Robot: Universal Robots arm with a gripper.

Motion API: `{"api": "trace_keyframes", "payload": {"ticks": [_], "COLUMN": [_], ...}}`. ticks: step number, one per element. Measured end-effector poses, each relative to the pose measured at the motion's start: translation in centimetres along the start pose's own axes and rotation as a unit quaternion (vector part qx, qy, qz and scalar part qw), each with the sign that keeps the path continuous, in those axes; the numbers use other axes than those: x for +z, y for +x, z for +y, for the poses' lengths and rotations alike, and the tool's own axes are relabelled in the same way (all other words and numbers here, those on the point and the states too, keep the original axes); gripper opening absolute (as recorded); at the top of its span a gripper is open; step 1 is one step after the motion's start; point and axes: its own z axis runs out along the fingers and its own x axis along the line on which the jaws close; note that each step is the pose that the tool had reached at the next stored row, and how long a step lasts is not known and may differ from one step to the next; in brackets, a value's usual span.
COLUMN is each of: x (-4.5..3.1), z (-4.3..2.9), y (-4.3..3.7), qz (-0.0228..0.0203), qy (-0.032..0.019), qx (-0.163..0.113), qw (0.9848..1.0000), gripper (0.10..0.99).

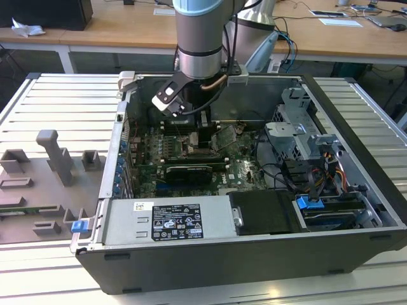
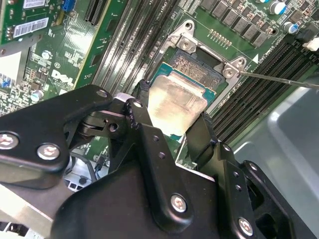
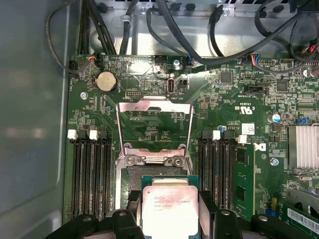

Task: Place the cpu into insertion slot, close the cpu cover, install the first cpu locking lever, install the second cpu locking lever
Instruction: 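Place the cpu into insertion slot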

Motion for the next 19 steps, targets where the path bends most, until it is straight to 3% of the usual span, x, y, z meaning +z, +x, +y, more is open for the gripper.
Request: {"api": "trace_keyframes", "payload": {"ticks": [13, 19], "x": [0.80, 1.36], "z": [-0.21, -0.47], "y": [0.03, 0.76], "qz": [0.0000, -0.0003], "qy": [0.0000, 0.0000], "qx": [0.000, 0.004], "qw": [1.0000, 1.0000], "gripper": [0.541, 0.541]}}
